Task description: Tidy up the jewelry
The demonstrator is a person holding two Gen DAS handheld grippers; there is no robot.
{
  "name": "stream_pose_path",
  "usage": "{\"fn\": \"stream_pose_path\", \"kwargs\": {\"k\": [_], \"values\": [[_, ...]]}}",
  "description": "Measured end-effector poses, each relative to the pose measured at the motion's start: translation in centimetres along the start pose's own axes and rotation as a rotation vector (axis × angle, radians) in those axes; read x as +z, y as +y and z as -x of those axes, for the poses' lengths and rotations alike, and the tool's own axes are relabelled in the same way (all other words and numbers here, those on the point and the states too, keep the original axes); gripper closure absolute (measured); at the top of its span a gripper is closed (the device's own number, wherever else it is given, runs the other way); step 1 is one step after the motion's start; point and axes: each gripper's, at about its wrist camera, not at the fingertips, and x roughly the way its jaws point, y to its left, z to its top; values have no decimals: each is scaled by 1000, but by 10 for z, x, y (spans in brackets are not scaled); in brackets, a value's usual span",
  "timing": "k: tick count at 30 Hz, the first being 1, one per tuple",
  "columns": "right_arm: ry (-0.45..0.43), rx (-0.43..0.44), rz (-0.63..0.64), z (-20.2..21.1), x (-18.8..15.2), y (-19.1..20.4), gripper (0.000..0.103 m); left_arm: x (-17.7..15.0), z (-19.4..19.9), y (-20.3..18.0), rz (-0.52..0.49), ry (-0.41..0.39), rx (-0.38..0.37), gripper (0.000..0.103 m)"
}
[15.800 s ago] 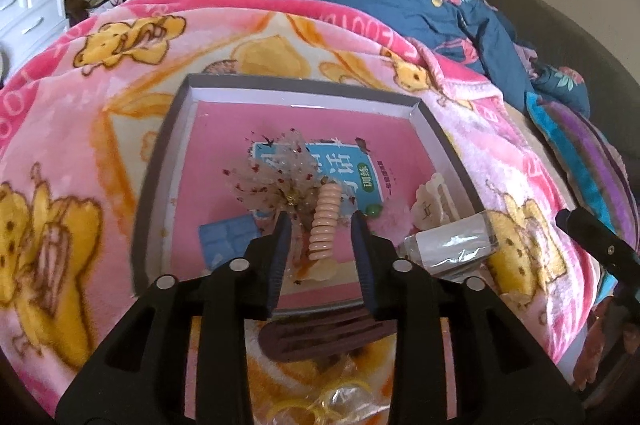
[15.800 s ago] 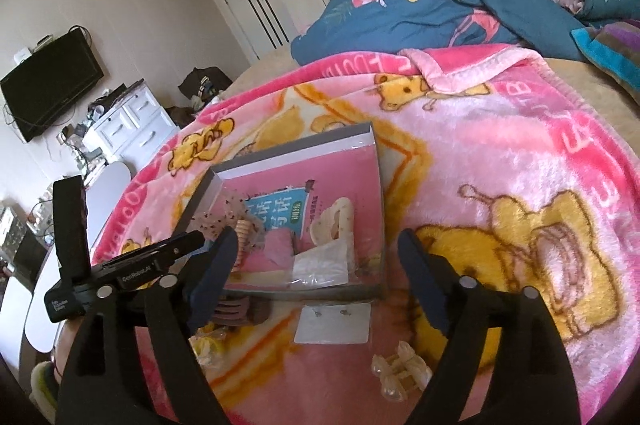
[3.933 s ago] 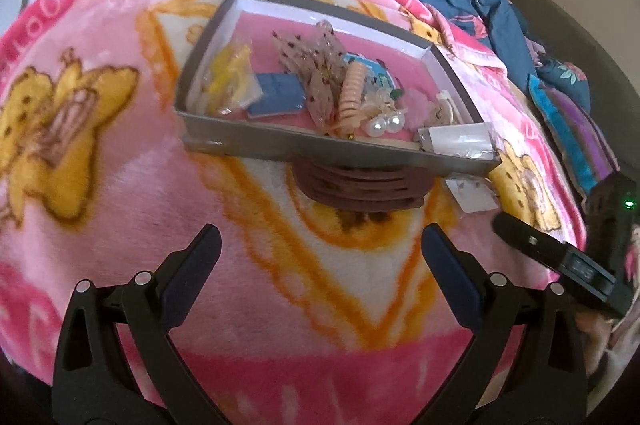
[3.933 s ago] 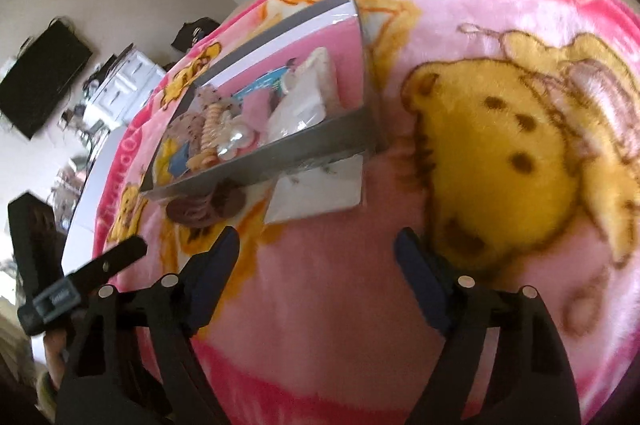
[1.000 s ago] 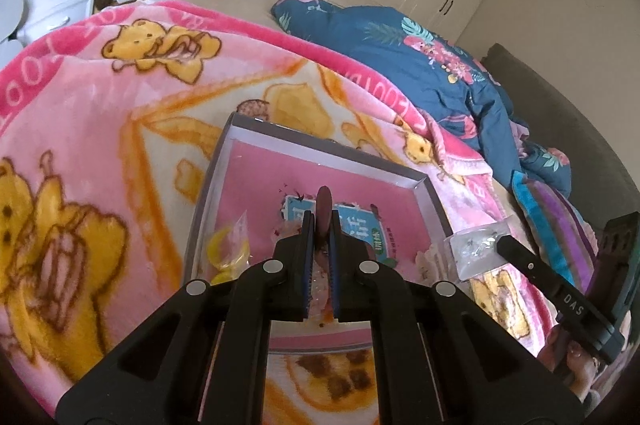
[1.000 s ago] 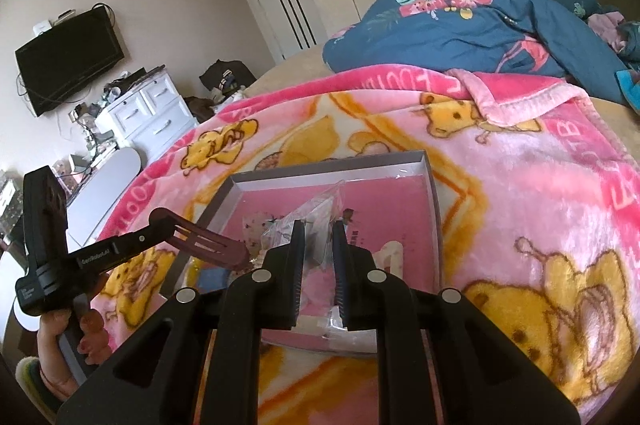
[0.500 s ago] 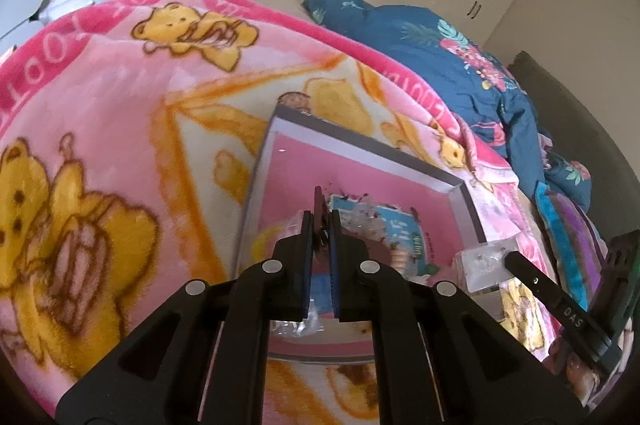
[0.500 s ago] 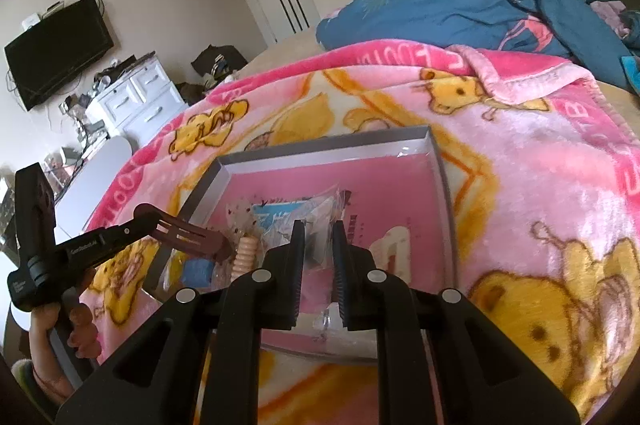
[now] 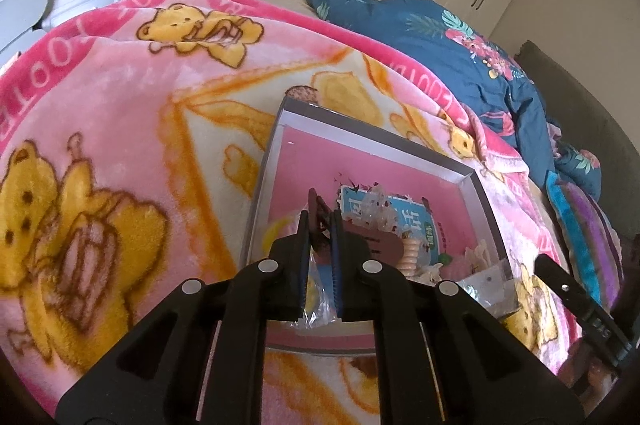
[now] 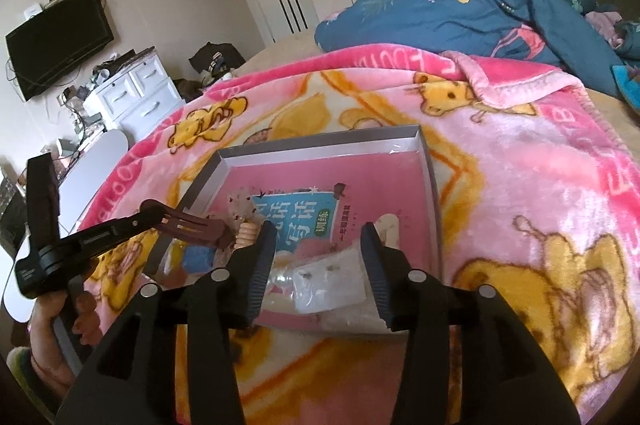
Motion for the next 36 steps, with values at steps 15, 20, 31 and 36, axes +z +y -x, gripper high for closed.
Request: {"fn": "stream_pose_path", "kwargs": {"k": [15, 20, 31, 36], "values": [[-36, 15, 47, 57, -20, 16, 33, 6, 35, -15, -25, -59, 8, 67], [-74, 3, 59, 78, -21, 19, 20, 7, 61, -25, -38, -96, 1, 53], [-143, -6, 98, 119, -29, 31, 9, -1, 119, -40, -45, -159, -31, 24], [-148, -4, 114, 131, -38, 35, 9, -16, 138, -47, -82, -175, -30, 11]]}}
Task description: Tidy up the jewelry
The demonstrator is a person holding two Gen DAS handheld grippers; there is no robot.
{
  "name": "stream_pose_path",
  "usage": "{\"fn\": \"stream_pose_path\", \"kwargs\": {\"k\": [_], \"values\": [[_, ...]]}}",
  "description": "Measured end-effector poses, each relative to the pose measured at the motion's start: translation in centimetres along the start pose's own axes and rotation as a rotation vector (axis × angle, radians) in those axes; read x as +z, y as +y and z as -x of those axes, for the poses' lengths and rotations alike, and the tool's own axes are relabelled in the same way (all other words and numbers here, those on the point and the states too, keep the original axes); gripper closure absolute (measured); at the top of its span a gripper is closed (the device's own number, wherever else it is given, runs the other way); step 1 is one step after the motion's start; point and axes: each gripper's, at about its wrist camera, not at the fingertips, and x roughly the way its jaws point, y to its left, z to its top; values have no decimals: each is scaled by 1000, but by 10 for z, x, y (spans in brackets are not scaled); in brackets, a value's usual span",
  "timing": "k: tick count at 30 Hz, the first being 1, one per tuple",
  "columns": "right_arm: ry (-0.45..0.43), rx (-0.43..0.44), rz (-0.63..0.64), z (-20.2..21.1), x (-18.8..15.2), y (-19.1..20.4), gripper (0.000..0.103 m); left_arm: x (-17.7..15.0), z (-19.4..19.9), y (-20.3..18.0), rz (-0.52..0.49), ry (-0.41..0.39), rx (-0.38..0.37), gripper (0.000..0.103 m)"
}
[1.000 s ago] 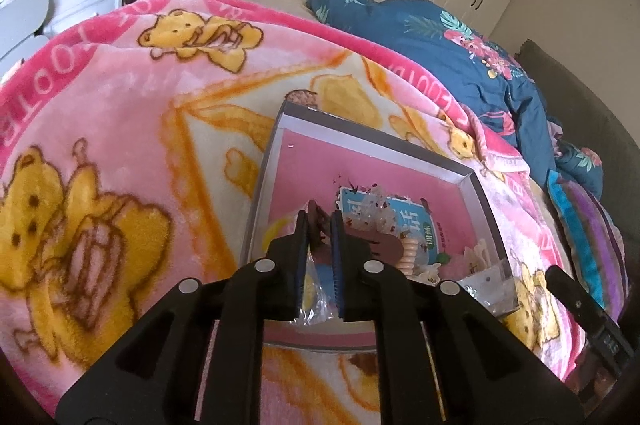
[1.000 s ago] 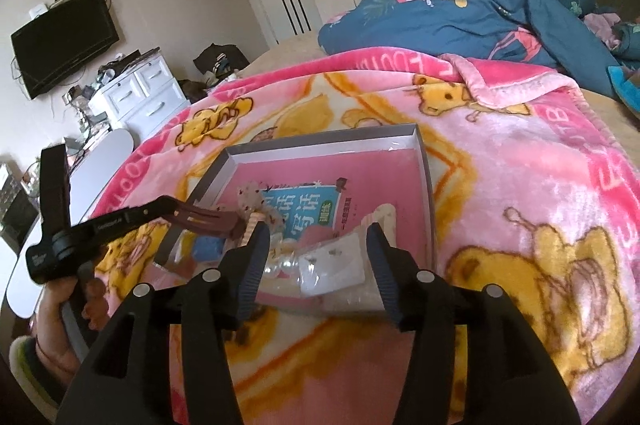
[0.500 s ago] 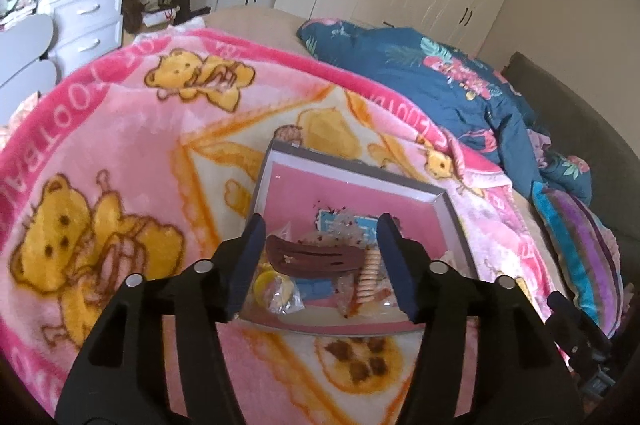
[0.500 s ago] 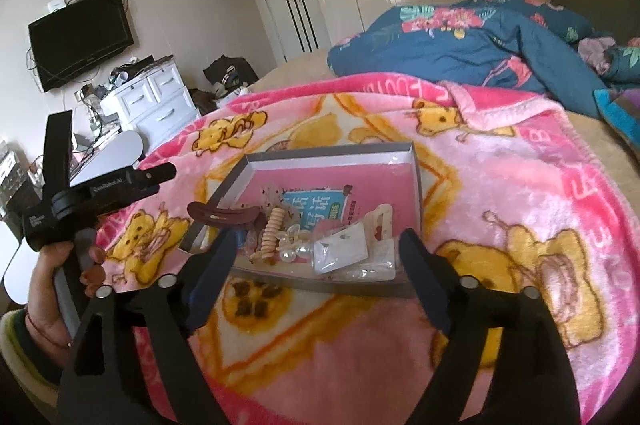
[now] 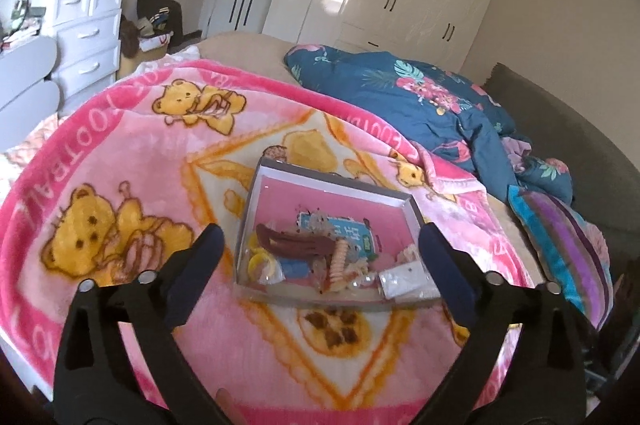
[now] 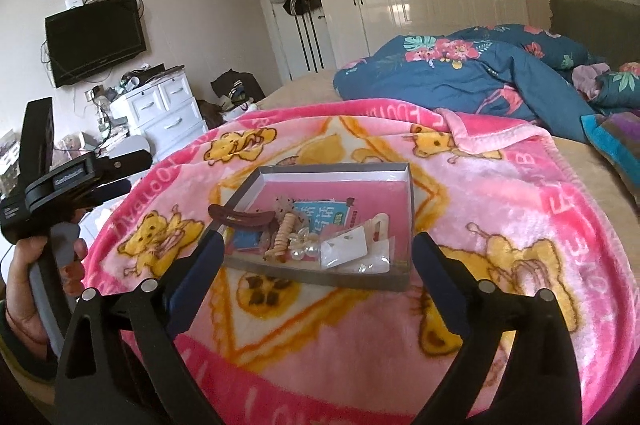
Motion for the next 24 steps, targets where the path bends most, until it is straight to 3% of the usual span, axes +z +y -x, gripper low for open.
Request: {"fn": "stream_pose_path", "kwargs": {"k": [11, 18, 24], "values": [[24, -25, 32, 9, -28, 7, 6, -54, 19, 5, -56, 56, 51, 9], [95, -60, 34, -4, -63, 9, 6, -99, 14, 5, -138, 92, 136, 9], [114, -73, 24, -7, -85, 12, 6, -124, 5, 8, -138, 132, 145, 9]]}}
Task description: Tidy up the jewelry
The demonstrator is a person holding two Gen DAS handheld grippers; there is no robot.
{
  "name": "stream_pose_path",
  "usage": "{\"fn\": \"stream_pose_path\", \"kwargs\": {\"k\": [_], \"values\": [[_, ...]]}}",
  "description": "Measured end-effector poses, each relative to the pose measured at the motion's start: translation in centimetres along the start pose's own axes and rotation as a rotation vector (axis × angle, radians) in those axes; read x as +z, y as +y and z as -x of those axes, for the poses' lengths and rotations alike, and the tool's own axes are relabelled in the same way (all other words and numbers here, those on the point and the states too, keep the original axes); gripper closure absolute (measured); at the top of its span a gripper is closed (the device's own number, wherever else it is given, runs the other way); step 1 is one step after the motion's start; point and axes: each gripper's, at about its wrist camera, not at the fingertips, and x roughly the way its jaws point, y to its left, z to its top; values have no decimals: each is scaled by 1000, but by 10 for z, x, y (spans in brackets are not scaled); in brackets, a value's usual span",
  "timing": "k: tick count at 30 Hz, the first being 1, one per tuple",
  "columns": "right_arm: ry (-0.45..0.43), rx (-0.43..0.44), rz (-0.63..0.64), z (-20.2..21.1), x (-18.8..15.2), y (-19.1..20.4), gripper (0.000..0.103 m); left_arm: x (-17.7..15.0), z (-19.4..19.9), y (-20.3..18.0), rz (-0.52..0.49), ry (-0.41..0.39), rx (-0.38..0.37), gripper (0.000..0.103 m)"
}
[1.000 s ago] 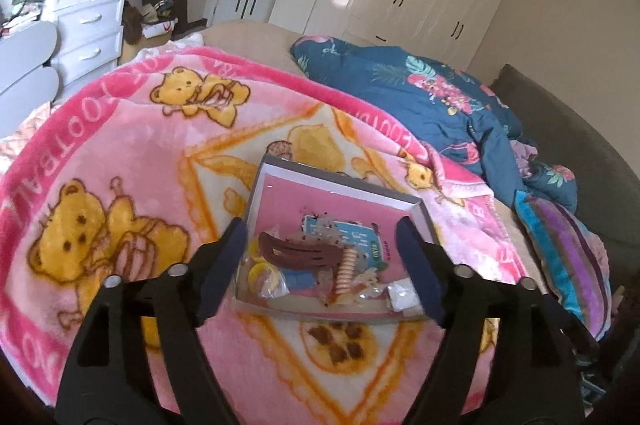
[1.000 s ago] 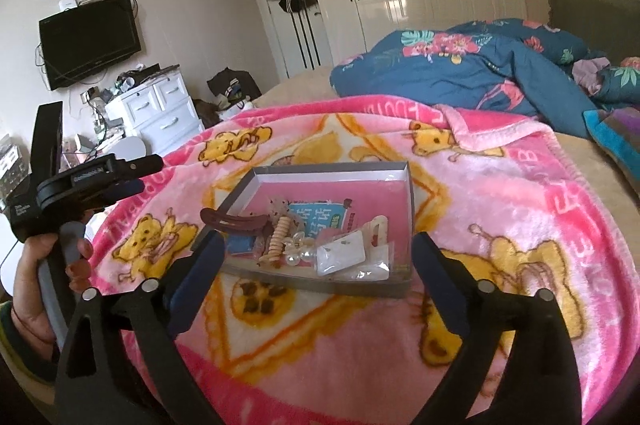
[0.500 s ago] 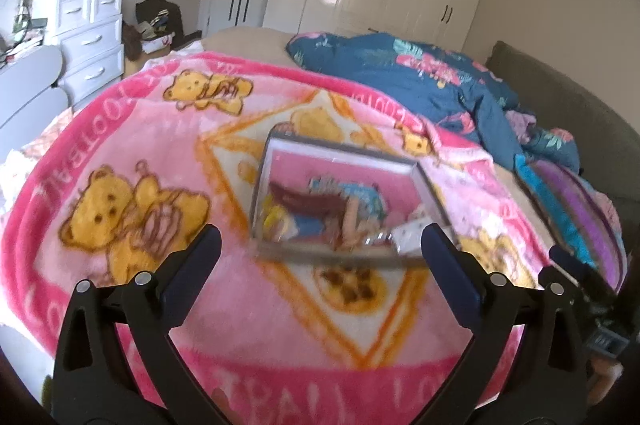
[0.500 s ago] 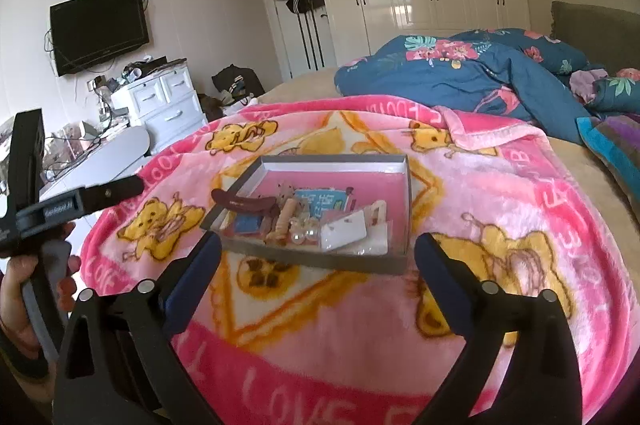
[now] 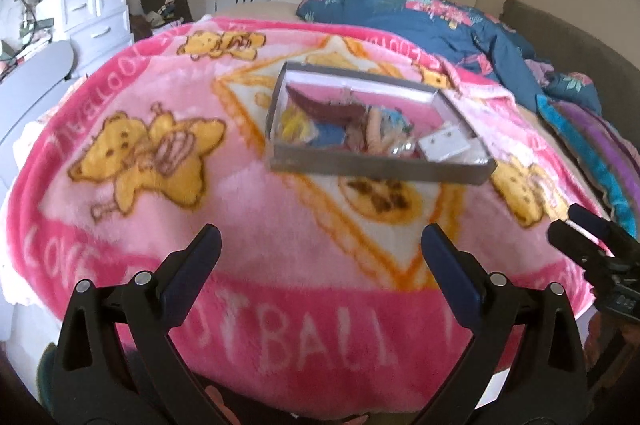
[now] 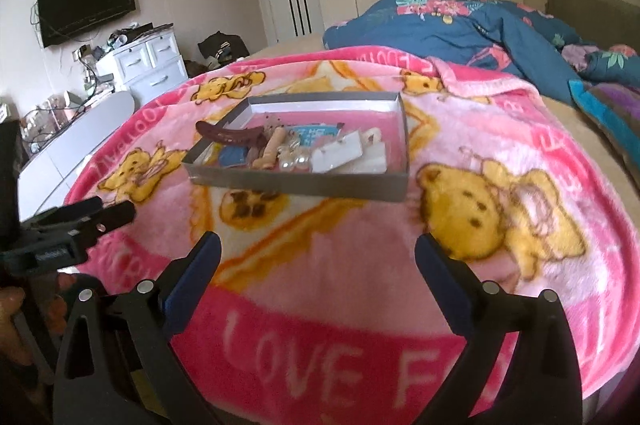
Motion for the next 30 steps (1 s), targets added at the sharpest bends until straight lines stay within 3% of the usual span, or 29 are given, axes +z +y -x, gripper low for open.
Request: {"fn": "stream_pose_path", "kwargs": {"k": [30], "values": [[-9, -11, -9, 2, -5, 2, 6, -8, -3, 0, -23, 29, -1, 9]]}}
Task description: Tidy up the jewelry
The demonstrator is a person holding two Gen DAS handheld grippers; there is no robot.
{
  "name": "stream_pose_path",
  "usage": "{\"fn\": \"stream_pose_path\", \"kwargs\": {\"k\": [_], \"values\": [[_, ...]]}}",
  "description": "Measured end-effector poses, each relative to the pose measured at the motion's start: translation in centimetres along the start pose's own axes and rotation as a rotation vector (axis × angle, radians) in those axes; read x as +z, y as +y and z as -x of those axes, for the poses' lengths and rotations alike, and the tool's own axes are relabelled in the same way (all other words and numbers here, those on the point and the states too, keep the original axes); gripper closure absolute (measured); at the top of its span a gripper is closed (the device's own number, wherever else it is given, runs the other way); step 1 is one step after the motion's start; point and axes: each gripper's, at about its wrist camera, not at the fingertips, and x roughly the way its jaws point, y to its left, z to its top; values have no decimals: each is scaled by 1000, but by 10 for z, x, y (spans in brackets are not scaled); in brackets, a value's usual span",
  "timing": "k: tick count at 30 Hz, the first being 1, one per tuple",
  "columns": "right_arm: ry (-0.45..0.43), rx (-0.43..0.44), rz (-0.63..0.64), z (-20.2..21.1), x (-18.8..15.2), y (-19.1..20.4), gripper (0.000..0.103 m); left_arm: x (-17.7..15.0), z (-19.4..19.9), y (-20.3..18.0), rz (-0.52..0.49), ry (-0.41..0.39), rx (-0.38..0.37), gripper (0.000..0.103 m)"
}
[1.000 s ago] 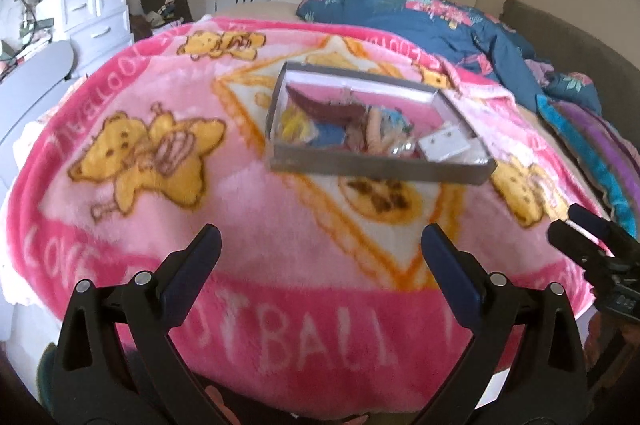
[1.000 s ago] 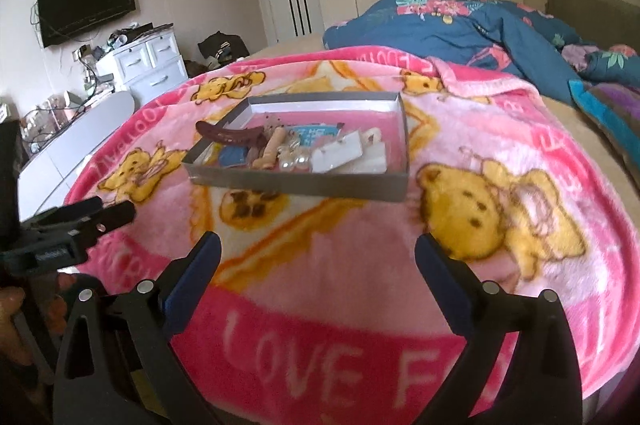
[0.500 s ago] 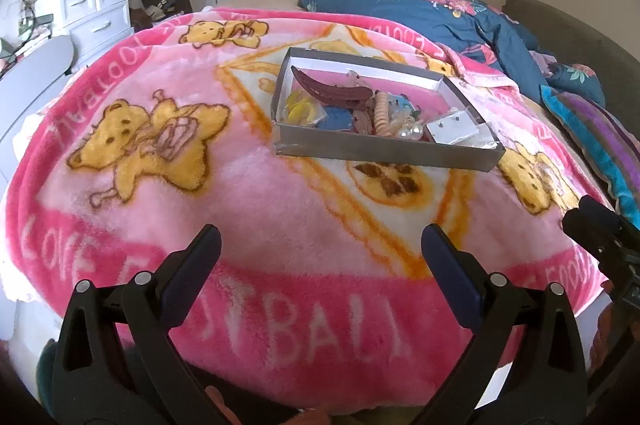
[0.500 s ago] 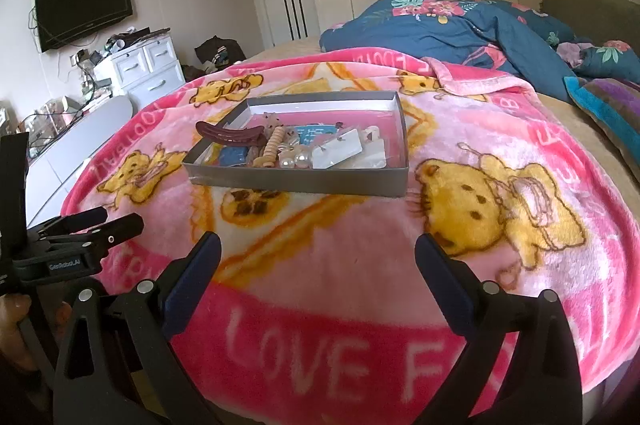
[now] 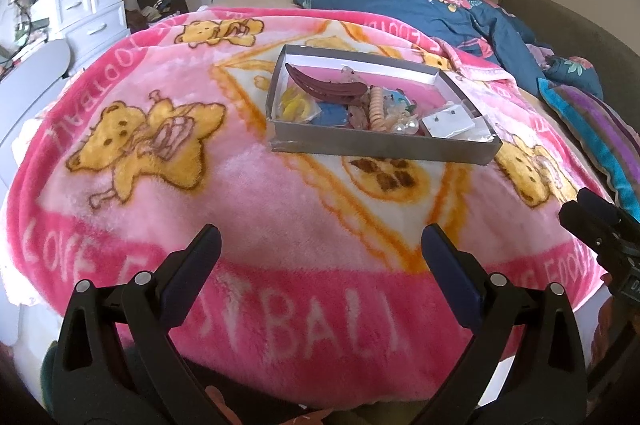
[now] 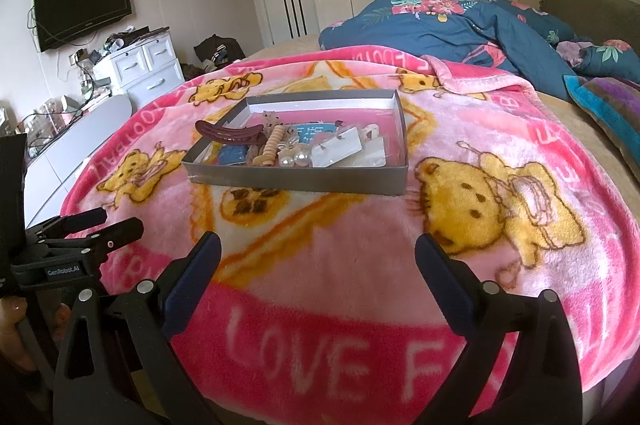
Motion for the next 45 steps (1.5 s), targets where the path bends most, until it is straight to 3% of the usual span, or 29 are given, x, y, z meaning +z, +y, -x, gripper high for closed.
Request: {"fn": "stream_pose_path", "kwargs": {"k": [45], "values": [[4, 3, -3, 1, -2, 2, 6, 1, 3, 0, -6, -2, 3, 9]]}}
